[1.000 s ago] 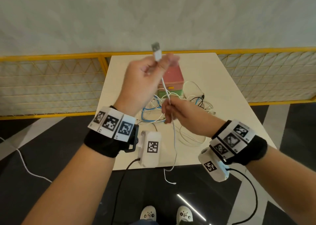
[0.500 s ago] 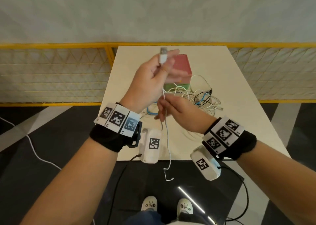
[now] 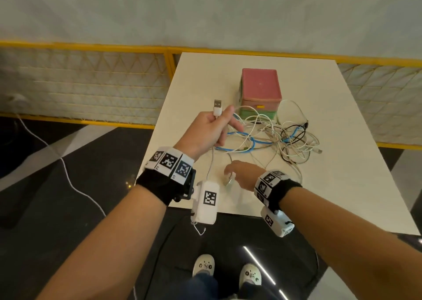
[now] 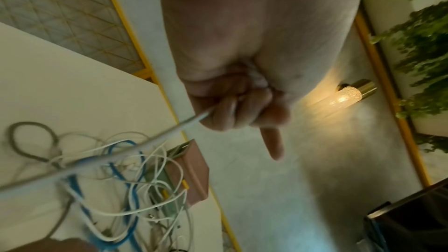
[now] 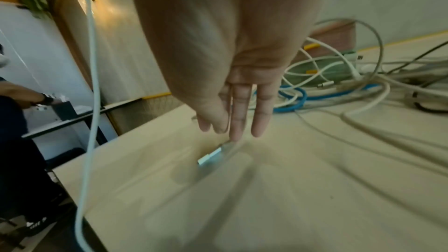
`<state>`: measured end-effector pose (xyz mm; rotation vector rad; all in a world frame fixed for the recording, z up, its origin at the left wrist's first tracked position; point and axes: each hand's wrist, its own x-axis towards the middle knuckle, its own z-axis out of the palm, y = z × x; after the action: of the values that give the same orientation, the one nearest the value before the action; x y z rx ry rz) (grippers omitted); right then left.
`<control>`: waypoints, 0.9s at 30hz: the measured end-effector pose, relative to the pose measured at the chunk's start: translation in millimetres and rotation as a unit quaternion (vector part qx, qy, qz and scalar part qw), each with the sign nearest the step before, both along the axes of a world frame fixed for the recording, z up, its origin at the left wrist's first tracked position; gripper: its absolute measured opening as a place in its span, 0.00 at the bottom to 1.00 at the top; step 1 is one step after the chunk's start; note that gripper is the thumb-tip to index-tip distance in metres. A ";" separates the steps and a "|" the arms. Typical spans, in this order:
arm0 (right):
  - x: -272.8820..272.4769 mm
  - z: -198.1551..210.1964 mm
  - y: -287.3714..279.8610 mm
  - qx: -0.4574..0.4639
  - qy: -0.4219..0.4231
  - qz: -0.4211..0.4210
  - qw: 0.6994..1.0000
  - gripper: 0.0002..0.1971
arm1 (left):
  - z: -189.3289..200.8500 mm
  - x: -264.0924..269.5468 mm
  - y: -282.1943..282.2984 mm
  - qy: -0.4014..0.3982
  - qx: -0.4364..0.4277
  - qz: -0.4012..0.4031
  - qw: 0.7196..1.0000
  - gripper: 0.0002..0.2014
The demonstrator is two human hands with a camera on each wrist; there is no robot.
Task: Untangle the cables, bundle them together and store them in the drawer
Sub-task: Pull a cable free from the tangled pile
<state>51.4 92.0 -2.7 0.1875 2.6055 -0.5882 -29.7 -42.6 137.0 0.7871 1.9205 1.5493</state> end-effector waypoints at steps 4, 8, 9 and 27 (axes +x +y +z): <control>-10.8 -18.4 -5.4 0.014 0.004 0.029 0.999 0.24 | -12.6 0.3 0.9 -0.034 -0.006 0.042 0.999 0.21; -11.0 -31.3 -4.2 0.034 0.033 0.034 0.998 0.16 | -10.9 -1.0 -3.9 -0.005 -0.001 0.054 0.999 0.13; -11.6 -31.5 -4.1 0.037 0.033 0.026 0.998 0.14 | -12.6 -2.8 -5.0 -0.011 -0.007 0.046 0.999 0.14; 12.0 91.4 3.5 -0.473 0.295 -0.253 0.791 0.13 | -34.8 -6.3 35.4 0.029 -0.036 0.013 0.999 0.20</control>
<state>63.4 95.5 88.8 0.4133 2.3779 -2.3682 -36.0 -7.2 102.2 0.7884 2.0231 1.4791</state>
